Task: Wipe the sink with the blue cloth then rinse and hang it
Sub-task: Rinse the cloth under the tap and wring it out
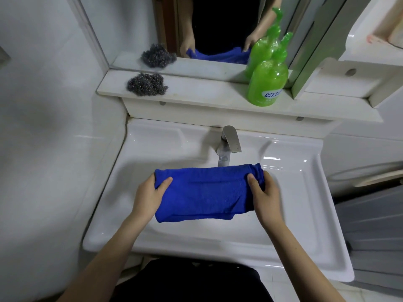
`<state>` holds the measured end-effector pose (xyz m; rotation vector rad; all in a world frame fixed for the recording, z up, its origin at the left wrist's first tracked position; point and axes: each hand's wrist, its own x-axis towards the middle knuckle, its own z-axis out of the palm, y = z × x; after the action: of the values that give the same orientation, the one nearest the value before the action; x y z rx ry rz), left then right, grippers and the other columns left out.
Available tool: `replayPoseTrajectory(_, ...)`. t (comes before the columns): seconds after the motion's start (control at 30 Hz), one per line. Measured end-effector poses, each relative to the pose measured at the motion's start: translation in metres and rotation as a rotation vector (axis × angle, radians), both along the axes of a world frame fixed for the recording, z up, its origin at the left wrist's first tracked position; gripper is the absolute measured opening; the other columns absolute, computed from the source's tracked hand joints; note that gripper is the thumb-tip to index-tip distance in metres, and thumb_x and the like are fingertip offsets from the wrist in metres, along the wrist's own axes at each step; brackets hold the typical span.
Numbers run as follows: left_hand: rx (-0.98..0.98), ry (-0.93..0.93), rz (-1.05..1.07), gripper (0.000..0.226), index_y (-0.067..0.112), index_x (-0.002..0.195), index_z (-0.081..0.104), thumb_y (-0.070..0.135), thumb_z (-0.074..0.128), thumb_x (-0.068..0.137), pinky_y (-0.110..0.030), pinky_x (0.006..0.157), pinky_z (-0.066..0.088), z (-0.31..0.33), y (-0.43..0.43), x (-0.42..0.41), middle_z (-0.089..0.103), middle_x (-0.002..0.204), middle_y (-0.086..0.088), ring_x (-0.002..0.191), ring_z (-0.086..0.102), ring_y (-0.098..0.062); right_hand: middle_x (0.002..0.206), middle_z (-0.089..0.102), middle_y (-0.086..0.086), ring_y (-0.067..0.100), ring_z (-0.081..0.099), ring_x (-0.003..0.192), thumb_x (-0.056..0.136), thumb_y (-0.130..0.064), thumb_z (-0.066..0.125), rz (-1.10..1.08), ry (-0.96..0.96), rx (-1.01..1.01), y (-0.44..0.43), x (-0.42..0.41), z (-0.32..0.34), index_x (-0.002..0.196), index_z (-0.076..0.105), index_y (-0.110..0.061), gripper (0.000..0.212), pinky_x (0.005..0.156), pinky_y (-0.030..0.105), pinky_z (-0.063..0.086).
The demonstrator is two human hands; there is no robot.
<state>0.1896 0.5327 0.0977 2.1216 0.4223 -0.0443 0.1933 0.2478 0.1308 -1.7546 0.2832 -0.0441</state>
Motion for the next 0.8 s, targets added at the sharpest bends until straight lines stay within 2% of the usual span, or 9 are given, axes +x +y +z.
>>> replayPoseTrajectory(0.1,-0.507,0.106,0.097,0.021,0.023,0.099,0.07,0.042,0.061,0.095,-0.021,0.06,0.054,0.023,-0.012,0.006,0.077,0.089,0.004,0.085,0.073,-0.017,0.07,0.059,-0.007,0.01,0.053,0.065,0.099,-0.023,0.054,-0.037,0.069,-0.019,-0.002,0.007,-0.004,0.085,0.057,-0.009,0.019,0.056,0.02,0.045)
replayPoseTrajectory(0.23,-0.901,0.219,0.069,0.032,0.013,0.095,0.067,0.043,0.057,0.096,-0.026,0.059,0.056,0.056,-0.031,0.015,0.075,0.086,-0.003,0.08,0.074,-0.015,0.071,0.053,0.002,0.02,0.048,0.069,0.096,-0.024,0.057,0.086,0.209,-0.255,0.006,0.013,-0.012,0.084,0.051,0.0,0.027,0.057,0.027,0.038)
replayPoseTrajectory(0.33,-0.98,0.216,0.034,0.03,0.015,0.085,0.061,0.041,0.053,0.098,-0.027,0.068,0.049,0.077,-0.046,0.025,0.059,0.08,-0.003,0.076,0.064,-0.015,0.108,0.059,0.004,0.026,0.058,0.096,0.095,-0.029,0.059,0.15,0.123,-0.64,0.019,0.005,-0.004,0.117,0.054,-0.005,0.033,0.076,0.03,0.047)
replayPoseTrajectory(0.4,-0.96,0.203,0.062,0.03,0.014,0.082,0.057,0.04,0.055,0.097,-0.025,0.064,0.046,0.087,-0.058,0.031,0.054,0.073,-0.001,0.068,0.058,-0.013,0.118,0.054,-0.005,0.014,0.057,0.1,0.092,-0.035,0.063,0.135,-0.202,-0.55,0.03,-0.006,0.012,0.121,0.051,-0.019,0.036,0.083,0.025,0.047)
replayPoseTrajectory(0.47,-0.91,0.194,0.102,0.031,0.012,0.084,0.056,0.04,0.058,0.097,-0.022,0.056,0.046,0.095,-0.069,0.035,0.055,0.067,-0.001,0.059,0.057,-0.013,0.107,0.051,-0.015,0.01,0.056,0.091,0.089,-0.042,0.065,0.278,-0.466,-0.328,0.043,-0.017,0.028,0.108,0.05,-0.033,0.026,0.076,0.017,0.044)
replayPoseTrajectory(0.57,-0.818,0.197,0.113,0.035,0.011,0.075,0.052,0.038,0.056,0.098,-0.02,0.049,0.045,0.094,-0.08,0.037,0.055,0.056,0.0,0.047,0.055,-0.012,0.11,0.048,-0.016,0.015,0.055,0.095,0.082,-0.039,0.076,0.486,-0.507,-0.237,0.062,-0.024,0.033,0.114,0.05,-0.03,0.042,0.08,0.018,0.044)
replayPoseTrajectory(0.63,-0.838,0.237,0.115,0.037,0.01,0.073,0.054,0.037,0.056,0.098,-0.02,0.049,0.048,0.093,-0.079,0.034,0.058,0.049,0.001,0.045,0.058,-0.012,0.109,0.05,-0.012,0.015,0.055,0.096,0.085,-0.024,0.076,0.476,-0.457,-0.224,0.071,-0.022,0.03,0.117,0.053,-0.023,0.04,0.083,0.018,0.045)
replayPoseTrajectory(0.73,-1.1,0.329,0.086,0.03,0.003,0.088,0.063,0.032,0.06,0.095,-0.036,0.083,0.057,0.09,-0.071,0.03,0.069,0.073,-0.009,0.071,0.07,-0.02,0.097,0.058,-0.004,0.015,0.057,0.088,0.097,-0.005,0.058,0.357,-0.397,-0.182,0.077,-0.015,0.025,0.108,0.061,-0.016,0.016,0.078,0.018,0.045)
replayPoseTrajectory(0.8,-1.134,0.334,-0.047,0.029,0.002,0.099,0.064,0.028,0.069,0.086,-0.044,0.102,0.05,0.084,-0.064,0.025,0.069,0.093,-0.017,0.094,0.068,-0.028,0.085,0.062,-0.008,0.01,0.056,0.077,0.1,-0.001,0.05,0.296,-0.279,-0.108,0.08,-0.01,0.023,0.098,0.065,-0.014,0.02,0.07,0.016,0.043)
